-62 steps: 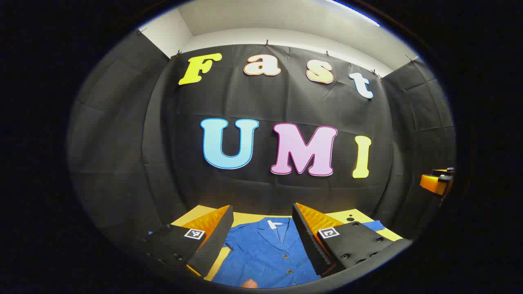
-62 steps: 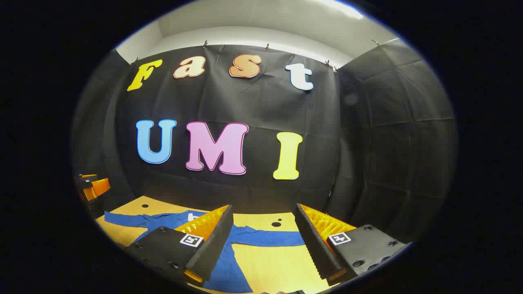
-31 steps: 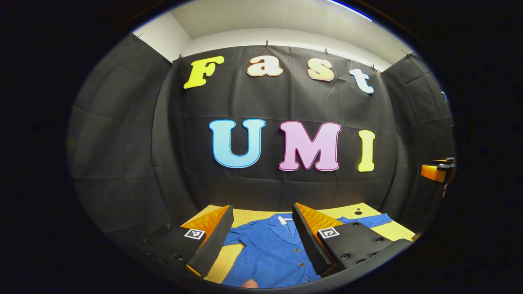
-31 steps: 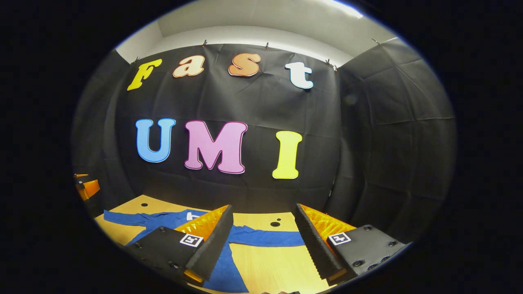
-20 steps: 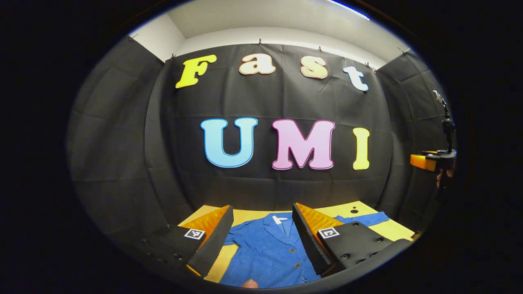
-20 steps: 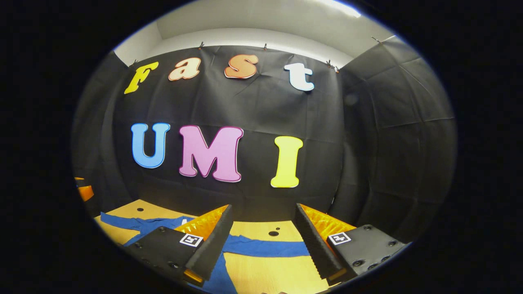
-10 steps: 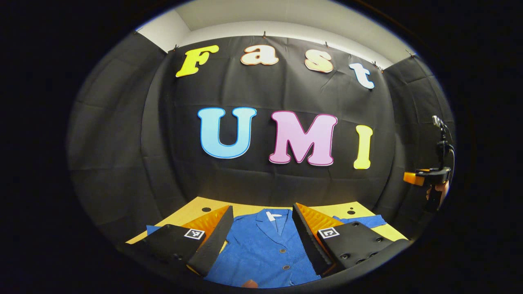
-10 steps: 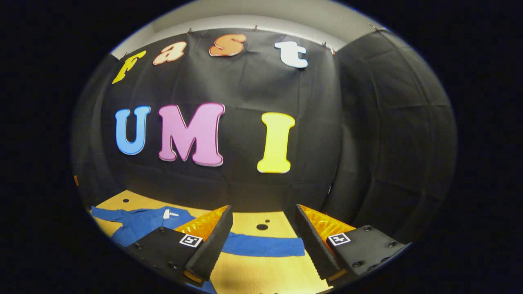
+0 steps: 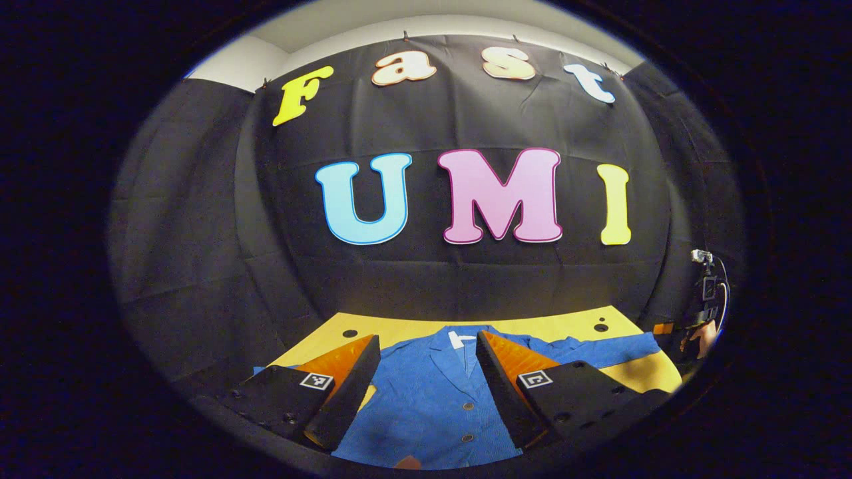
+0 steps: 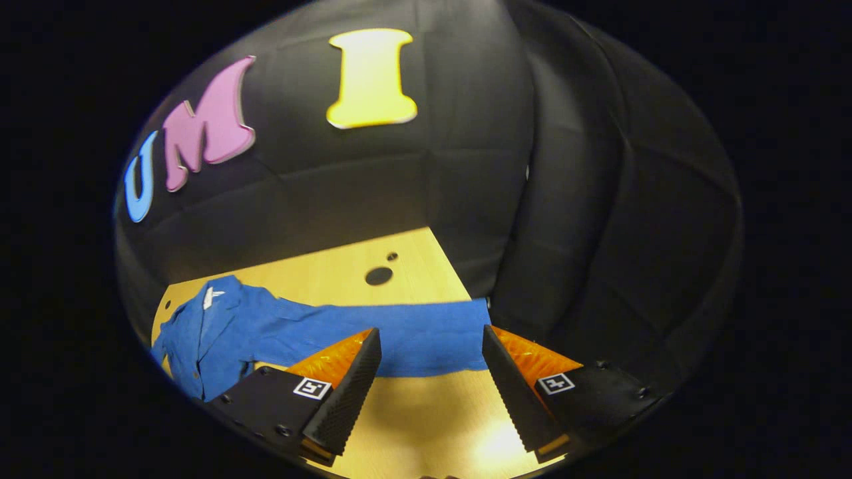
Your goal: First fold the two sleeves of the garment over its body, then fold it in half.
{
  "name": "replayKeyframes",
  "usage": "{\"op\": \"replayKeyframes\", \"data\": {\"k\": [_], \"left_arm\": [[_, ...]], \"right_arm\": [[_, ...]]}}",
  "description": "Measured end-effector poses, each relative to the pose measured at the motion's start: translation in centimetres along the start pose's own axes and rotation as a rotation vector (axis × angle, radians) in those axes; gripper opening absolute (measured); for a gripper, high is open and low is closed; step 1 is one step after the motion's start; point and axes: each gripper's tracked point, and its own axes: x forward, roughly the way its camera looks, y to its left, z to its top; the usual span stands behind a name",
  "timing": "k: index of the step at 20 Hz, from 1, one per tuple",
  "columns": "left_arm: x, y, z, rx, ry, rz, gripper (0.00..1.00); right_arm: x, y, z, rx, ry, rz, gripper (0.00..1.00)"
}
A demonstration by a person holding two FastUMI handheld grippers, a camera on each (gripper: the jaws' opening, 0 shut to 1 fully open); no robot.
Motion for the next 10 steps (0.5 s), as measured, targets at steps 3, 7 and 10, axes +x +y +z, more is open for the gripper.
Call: {"op": "replayKeyframes", "data": {"k": [3,7,10], "left_arm": [[1.1,-2.8,-0.6,-0.006,0.044,0.001,0.83],[2.1,-5.7,-0.6,-0.004,0.07,-0.002,0.83],[2.7,-7.2,-0.7,0.01,0.084,-0.016,0.83]], "right_arm": [[3.9,-1.9,-3.1,0.104,0.107,-0.012,0.97],[5.4,-2.9,-4.8,0.134,0.149,-0.038,0.98],[5.8,-3.4,-5.1,0.132,0.133,-0.062,0.97]]}}
